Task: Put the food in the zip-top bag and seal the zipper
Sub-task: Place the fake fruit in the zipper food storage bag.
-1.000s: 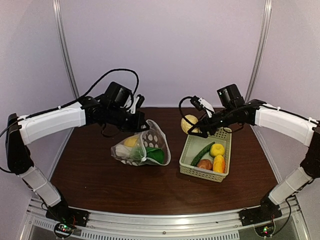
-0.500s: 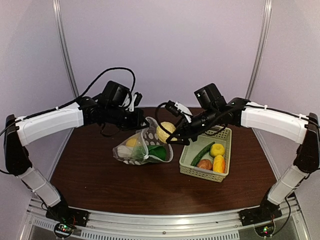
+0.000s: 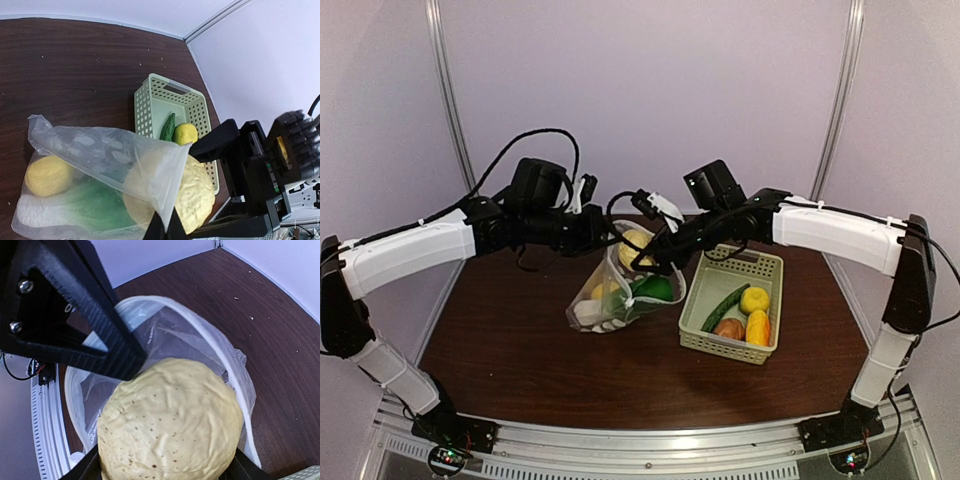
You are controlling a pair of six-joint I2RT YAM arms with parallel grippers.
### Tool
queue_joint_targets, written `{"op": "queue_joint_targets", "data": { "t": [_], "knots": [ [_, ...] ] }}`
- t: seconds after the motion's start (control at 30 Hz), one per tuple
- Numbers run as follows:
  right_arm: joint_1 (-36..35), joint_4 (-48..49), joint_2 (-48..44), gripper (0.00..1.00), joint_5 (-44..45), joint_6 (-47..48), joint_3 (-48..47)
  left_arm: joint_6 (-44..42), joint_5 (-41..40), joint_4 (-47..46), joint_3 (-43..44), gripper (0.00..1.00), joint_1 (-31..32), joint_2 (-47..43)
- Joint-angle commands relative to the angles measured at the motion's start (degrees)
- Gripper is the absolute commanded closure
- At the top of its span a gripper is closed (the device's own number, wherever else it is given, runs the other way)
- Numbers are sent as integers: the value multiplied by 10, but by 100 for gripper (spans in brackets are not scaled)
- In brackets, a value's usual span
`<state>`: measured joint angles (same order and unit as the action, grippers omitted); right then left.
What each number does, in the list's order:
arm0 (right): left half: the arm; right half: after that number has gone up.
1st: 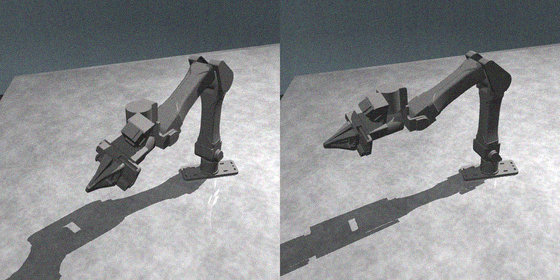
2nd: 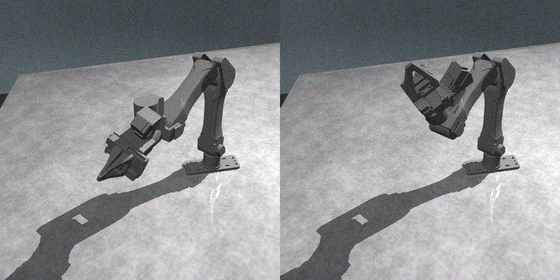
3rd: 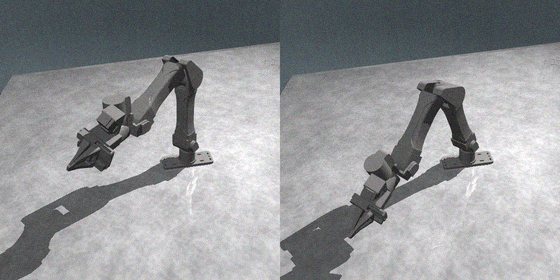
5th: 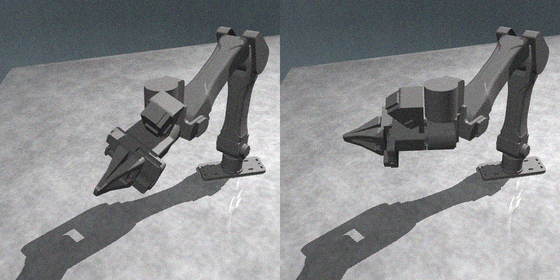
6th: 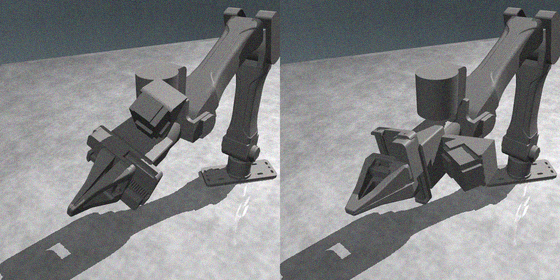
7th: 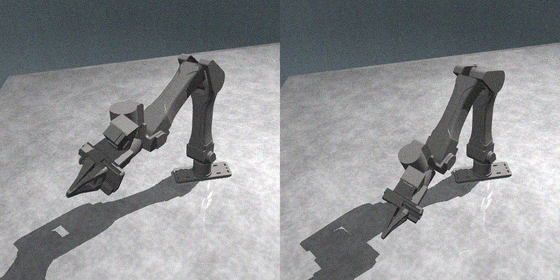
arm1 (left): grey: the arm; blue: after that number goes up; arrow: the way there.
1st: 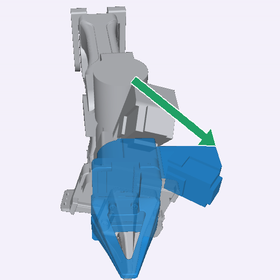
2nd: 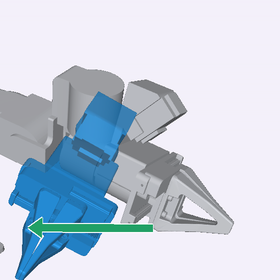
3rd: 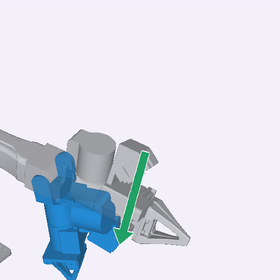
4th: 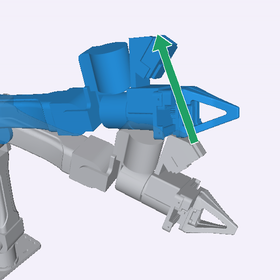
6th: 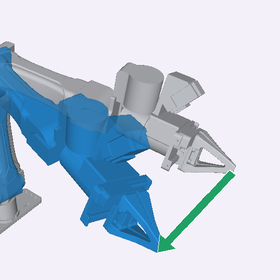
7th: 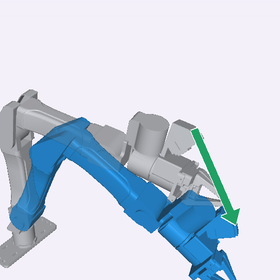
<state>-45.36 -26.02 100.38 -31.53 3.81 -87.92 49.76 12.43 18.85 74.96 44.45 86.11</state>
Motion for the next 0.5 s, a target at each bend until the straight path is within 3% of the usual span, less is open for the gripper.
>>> {"op": "queue_joint_targets", "data": {
  "t": [0.0, 0.17, 0.3, 0.47],
  "knots": [
    [-9, -1, 29, 43, 65, -24, -26, 17, 20, -54, -17, 100, -5, -19],
    [-10, -5, 49, 38, 77, -18, -46, 22, 22, -66, -30, 100, -4, -20],
    [-11, -14, 59, 25, 64, 0, -61, 24, 19, -71, -37, 100, -4, -21],
    [-11, -23, 37, 17, 47, 17, -60, 18, 6, -62, -36, 100, -5, -23]
  ]
}}
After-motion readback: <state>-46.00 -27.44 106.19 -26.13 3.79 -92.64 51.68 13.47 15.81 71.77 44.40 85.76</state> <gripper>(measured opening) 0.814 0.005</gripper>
